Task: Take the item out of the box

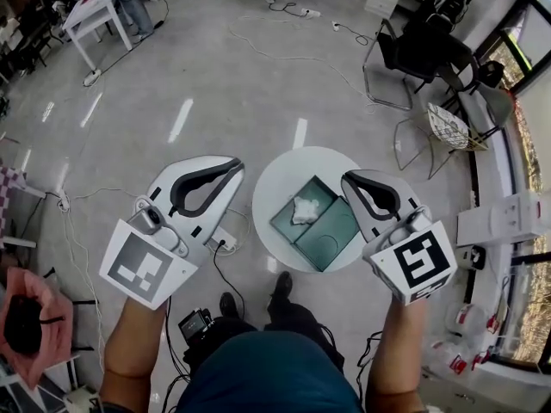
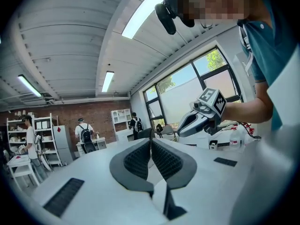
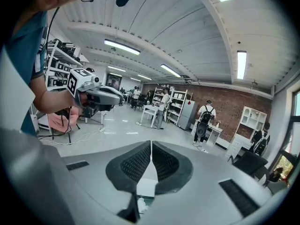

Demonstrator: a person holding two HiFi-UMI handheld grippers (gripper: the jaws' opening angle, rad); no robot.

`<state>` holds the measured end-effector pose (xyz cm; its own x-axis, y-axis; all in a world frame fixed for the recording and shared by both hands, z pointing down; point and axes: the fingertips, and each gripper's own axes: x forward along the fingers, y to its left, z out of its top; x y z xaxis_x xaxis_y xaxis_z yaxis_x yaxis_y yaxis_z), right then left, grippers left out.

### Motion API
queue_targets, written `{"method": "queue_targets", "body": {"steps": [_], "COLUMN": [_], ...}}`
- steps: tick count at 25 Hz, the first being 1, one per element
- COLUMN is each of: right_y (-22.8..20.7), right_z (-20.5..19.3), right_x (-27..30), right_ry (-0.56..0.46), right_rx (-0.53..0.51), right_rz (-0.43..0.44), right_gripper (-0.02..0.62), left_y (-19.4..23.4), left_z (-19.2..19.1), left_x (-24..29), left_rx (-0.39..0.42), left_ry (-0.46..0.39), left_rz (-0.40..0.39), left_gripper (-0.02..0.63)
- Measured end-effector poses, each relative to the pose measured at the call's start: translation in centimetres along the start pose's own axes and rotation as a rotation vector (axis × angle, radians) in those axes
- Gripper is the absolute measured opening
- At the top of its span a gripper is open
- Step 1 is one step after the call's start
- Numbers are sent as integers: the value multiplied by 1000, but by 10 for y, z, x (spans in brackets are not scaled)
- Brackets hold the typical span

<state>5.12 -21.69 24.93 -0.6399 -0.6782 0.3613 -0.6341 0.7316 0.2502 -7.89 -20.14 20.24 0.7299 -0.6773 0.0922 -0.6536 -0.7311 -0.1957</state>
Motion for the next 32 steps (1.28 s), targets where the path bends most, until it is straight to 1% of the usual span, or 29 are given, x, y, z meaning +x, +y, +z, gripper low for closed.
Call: {"method": "queue_targets", "body": {"steps": [15,23,32], "right_y": [-11,-12,-7], "right_z": [-75,-119,-175], "right_x": [33,56,77], "right_ry": [82,148,229], "right_rx": [70,110,152], "right_rz": [82,119,171], "right_gripper": [40,40,40], "left_y": [-6,-5,-13], "left_z": [-59,-93,-135], "left_x": [30,41,53], "left_rx": [-66,-105,-150], "left_ry": [103,151,218], "left_rz": [-2,-1,-8], "left_gripper": [28,28,28]}}
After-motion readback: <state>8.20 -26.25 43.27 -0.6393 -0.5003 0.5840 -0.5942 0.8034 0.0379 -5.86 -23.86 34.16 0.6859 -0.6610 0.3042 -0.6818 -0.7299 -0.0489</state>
